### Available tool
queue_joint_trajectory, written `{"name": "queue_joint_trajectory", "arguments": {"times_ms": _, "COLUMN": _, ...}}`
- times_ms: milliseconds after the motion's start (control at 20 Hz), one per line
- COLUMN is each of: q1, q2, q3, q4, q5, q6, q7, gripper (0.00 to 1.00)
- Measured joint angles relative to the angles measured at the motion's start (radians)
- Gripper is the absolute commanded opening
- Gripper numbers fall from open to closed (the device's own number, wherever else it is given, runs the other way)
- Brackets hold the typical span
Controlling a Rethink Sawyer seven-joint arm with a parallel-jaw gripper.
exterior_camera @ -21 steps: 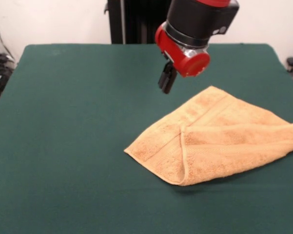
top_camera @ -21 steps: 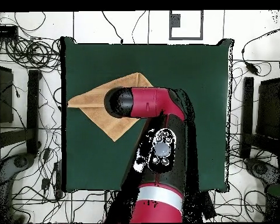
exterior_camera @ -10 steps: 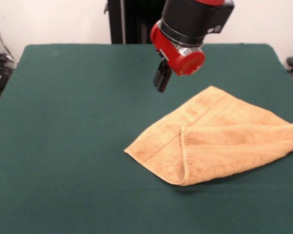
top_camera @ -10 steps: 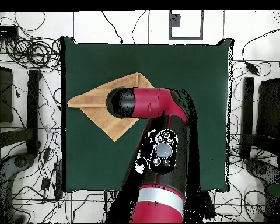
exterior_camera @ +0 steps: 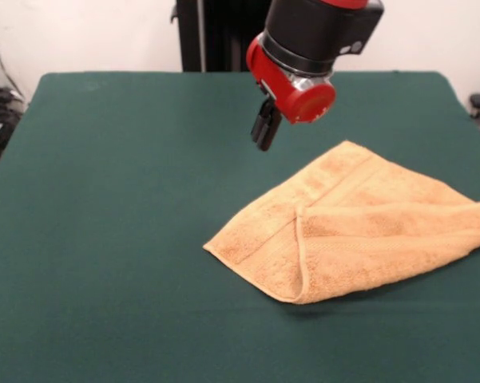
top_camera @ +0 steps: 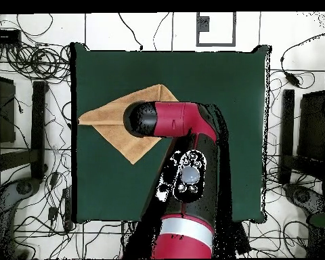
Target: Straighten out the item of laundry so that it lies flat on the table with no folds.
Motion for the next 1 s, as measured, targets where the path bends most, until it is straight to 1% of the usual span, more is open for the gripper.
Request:
{"name": "queue_joint_trajectory", "arguments": {"times_ms": 500, "q1": 0.000, "q2": 0.000, "q3": 0.000, "q4": 0.000, "q5": 0.000, "q6": -0.037, "q7": 0.000, "gripper": 0.00}}
{"name": "queue_joint_trajectory", "arguments": {"times_ms": 800, "q1": 0.006, "q2": 0.005, "q3": -0.005, "q4": -0.010, "q5": -0.028, "q6": -0.059, "q7": 0.000, "gripper": 0.00}}
{"name": "queue_joint_trajectory", "arguments": {"times_ms": 850, "q1": 0.012, "q2": 0.016, "q3": -0.009, "q4": -0.021, "q5": -0.051, "q6": -0.065, "q7": 0.000, "gripper": 0.00}}
{"name": "queue_joint_trajectory", "arguments": {"times_ms": 900, "q1": 0.019, "q2": 0.026, "q3": -0.014, "q4": -0.032, "q5": -0.075, "q6": -0.072, "q7": 0.000, "gripper": 1.00}}
{"name": "queue_joint_trajectory", "arguments": {"times_ms": 1000, "q1": 0.021, "q2": 0.028, "q3": -0.015, "q4": -0.034, "q5": -0.079, "q6": -0.072, "q7": 0.000, "gripper": 1.00}}
